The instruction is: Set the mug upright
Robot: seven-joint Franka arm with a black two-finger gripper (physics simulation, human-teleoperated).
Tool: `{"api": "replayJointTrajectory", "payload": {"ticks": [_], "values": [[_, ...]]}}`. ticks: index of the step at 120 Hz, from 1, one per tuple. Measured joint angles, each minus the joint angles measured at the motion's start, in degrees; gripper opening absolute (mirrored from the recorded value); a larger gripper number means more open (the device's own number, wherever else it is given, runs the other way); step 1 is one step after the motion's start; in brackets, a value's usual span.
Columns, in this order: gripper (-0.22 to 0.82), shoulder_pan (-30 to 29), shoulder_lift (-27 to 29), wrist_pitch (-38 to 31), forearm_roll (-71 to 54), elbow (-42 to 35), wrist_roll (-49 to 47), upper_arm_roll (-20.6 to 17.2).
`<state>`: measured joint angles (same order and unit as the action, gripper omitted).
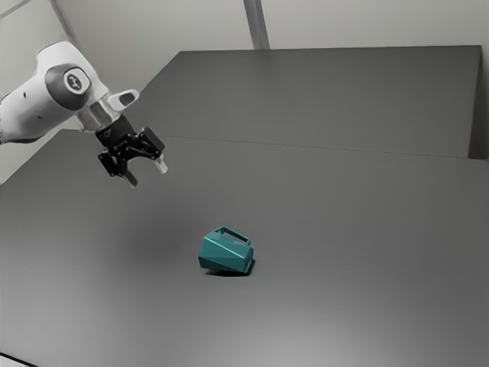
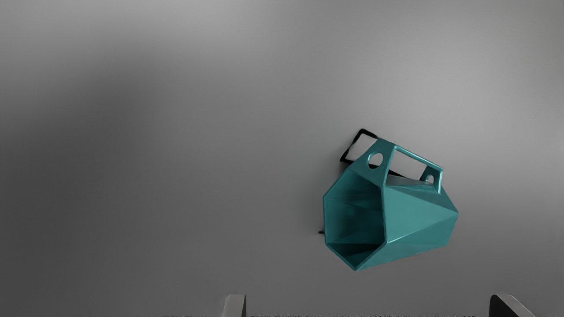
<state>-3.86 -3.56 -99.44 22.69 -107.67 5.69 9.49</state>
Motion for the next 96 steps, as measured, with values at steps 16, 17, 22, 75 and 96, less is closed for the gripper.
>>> {"api": "replayJointTrajectory", "payload": {"ticks": [16,17,22,75,96], "values": [[0.6,-0.16,-2.24,-0.1,6.82,-3.43,0.07,-0.07],[0.6,-0.11,-2.41,-0.11,7.25,-3.73,0.07,-0.07],[0.6,0.11,-3.17,-0.13,9.07,-4.83,0.09,-0.08],[0.6,0.55,-9.93,-0.55,17.11,-7.41,0.35,-0.6],[0.6,0.93,-13.03,-2.12,20.45,-7.04,0.55,-2.05]]}}
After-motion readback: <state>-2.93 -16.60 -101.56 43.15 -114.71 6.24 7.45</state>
